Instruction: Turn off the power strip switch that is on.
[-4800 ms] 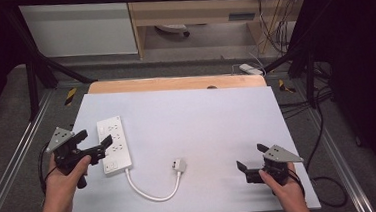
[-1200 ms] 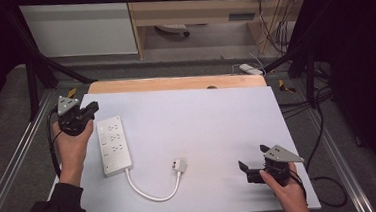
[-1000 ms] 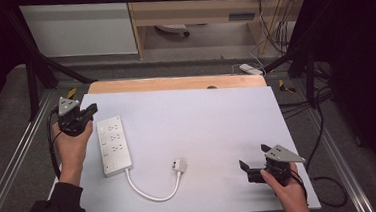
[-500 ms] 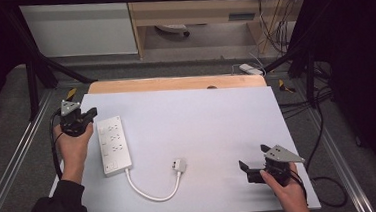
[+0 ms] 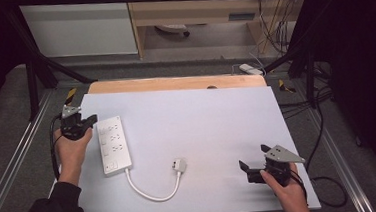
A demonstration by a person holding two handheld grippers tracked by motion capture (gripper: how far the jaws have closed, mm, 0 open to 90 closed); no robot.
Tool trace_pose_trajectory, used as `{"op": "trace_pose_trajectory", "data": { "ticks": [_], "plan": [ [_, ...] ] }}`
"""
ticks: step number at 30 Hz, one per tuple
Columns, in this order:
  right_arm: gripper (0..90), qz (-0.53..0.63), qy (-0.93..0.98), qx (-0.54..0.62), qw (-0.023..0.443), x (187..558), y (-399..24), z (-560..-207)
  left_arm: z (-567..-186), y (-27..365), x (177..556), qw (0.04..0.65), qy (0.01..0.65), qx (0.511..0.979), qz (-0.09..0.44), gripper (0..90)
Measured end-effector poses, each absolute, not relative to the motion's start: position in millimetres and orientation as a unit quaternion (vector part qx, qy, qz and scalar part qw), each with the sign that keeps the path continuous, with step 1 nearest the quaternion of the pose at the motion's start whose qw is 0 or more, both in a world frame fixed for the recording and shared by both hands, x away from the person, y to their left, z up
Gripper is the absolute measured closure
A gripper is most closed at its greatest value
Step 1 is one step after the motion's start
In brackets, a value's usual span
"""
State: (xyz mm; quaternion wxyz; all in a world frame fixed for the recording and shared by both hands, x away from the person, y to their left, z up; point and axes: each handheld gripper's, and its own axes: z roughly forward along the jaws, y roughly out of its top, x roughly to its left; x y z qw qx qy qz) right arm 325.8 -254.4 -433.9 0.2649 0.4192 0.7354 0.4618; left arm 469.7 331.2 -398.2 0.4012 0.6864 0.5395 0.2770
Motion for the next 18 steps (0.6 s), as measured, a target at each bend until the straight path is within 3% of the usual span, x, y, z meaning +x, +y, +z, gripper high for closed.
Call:
{"op": "trace_pose_trajectory", "data": {
  "ticks": [18],
  "plan": [
    [2.8, 0.455, 0.743, 0.413, 0.267, 325.6, -252.1, -434.4, -412.3, 335.4, 475.1, 0.377, 0.558, 0.694, 0.257, 90.0]
  ]
}}
